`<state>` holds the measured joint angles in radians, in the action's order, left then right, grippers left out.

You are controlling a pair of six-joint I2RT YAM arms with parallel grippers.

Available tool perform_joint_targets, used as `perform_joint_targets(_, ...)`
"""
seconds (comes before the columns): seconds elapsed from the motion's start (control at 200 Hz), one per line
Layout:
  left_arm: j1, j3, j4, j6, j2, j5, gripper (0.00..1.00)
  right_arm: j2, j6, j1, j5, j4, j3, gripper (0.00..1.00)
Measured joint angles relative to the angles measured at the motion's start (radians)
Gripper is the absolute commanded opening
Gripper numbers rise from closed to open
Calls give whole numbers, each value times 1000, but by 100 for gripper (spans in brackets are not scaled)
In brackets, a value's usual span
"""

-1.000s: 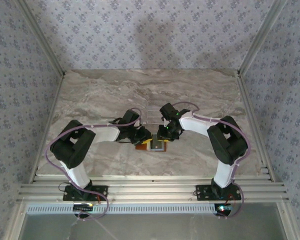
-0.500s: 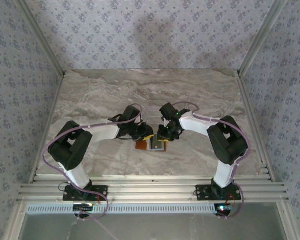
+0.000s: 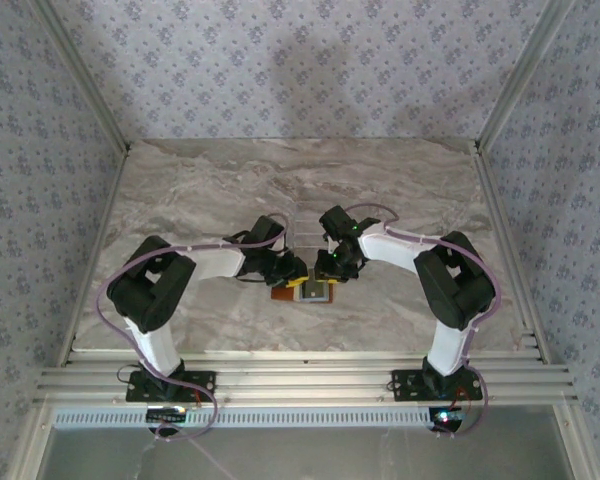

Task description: Take the credit cards out of the card holder

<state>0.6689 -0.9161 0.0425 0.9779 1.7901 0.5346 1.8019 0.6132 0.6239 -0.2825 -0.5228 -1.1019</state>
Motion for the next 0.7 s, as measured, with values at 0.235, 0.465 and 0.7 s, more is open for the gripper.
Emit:
perform_joint_targets(0.235,1,-15,43,-27,1,-4,25,1,0,0,0,-1,-1,28)
perform_joint_targets(0.465,1,-18,64,-34,1,-9,25,2,0,0,0,-1,-2,28)
perform_joint_targets(0.7,3,-18,67,-34,1,-16,25,3,0,0,-2,-3,-3,28)
